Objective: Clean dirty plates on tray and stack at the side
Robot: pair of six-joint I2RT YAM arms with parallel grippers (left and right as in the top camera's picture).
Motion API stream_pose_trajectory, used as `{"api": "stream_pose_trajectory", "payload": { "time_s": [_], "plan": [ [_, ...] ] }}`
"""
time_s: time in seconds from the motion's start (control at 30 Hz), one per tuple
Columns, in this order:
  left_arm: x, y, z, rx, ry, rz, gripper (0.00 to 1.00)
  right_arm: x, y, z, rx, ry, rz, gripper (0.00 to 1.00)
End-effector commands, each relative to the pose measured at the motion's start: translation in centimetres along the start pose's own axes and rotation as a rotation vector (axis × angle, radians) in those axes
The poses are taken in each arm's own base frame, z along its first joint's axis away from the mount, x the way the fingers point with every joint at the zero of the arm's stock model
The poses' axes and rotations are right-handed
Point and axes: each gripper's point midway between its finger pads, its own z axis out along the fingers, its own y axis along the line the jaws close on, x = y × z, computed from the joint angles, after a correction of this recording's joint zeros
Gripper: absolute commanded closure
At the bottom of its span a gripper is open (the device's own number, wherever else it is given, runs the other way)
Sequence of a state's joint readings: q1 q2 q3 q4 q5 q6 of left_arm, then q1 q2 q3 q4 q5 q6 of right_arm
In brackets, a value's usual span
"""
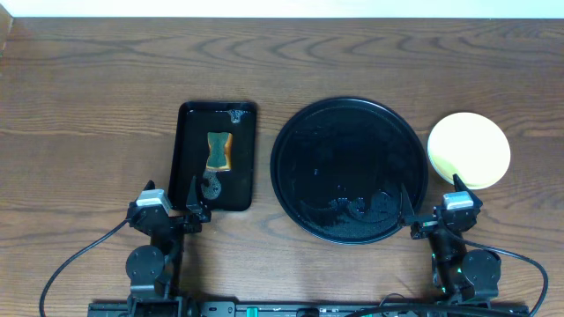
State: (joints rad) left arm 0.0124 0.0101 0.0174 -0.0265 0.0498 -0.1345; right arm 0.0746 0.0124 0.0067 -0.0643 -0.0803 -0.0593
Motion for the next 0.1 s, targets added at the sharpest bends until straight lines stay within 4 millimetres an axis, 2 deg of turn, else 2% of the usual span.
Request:
{"api": "stream_pose_trajectory", "payload": {
  "time_s": [0.0, 0.07],
  "plan": [
    [1.41, 0.69, 0.05, -0.03, 0.043, -0.009, 0.08, 0.03, 0.11, -0.02, -0.003, -0.001, -0.01, 0.01],
    [1.41, 0.69, 0.05, -0.03, 0.043, -0.009, 0.08, 0.03, 0.11, -0.02, -0.003, -0.001, -0.01, 0.01]
  ]
}}
